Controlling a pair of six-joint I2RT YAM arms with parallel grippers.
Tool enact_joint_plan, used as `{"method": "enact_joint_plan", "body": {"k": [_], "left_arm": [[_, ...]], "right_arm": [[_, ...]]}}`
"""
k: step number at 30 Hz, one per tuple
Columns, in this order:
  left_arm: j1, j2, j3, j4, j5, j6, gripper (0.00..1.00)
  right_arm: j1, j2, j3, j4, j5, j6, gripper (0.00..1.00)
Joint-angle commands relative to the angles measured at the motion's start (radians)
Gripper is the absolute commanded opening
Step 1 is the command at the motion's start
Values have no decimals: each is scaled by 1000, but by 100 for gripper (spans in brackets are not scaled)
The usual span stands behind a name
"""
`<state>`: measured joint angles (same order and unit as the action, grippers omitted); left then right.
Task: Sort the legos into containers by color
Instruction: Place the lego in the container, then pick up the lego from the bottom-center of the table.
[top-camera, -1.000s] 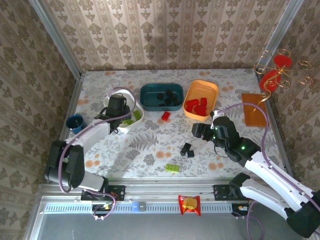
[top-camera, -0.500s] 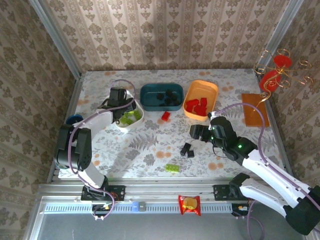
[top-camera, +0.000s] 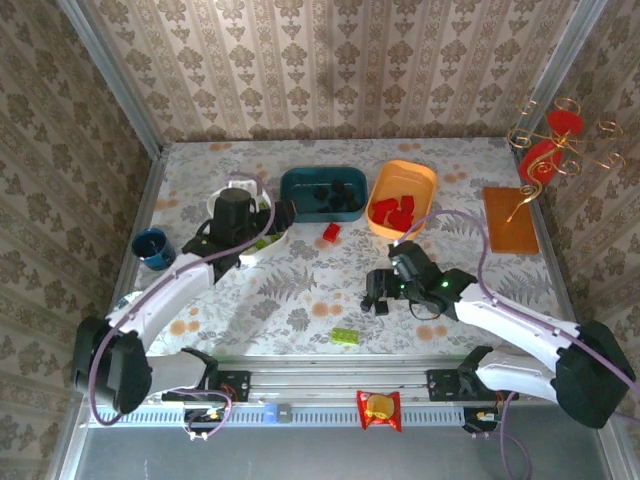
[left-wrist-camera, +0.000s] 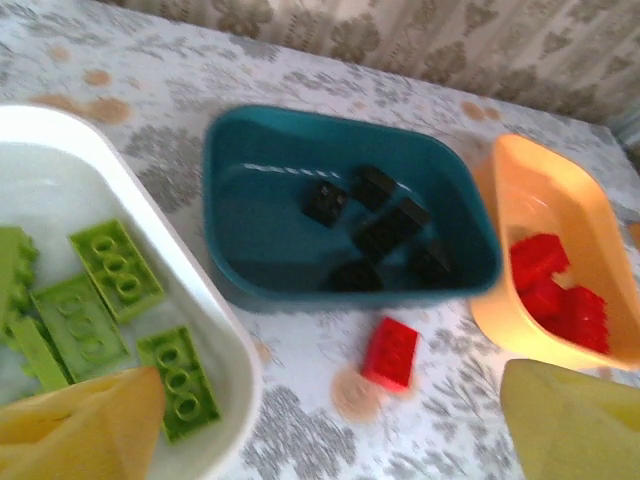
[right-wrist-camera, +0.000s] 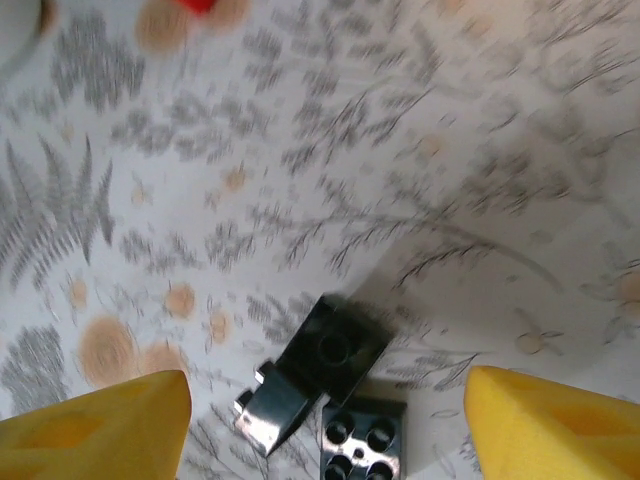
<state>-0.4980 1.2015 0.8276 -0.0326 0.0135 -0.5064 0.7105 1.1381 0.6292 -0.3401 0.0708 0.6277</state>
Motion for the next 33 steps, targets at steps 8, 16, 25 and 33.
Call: {"method": "enact_joint_plan", "body": {"k": [8, 16, 25, 33], "left_arm": [[-13, -268, -168, -121, 13, -11, 100], [20, -314, -214, -166, 29, -25, 100], [35, -342, -223, -161, 59, -34, 100], [64, -351, -223, -165, 57, -35, 100]], "right_arm": [[308, 283, 151, -67, -42, -185, 79], [412, 484, 254, -125, 39, -230, 79], [464, 569, 306, -191, 113, -258, 64], [468, 529, 270, -116, 135, -247, 33]]}}
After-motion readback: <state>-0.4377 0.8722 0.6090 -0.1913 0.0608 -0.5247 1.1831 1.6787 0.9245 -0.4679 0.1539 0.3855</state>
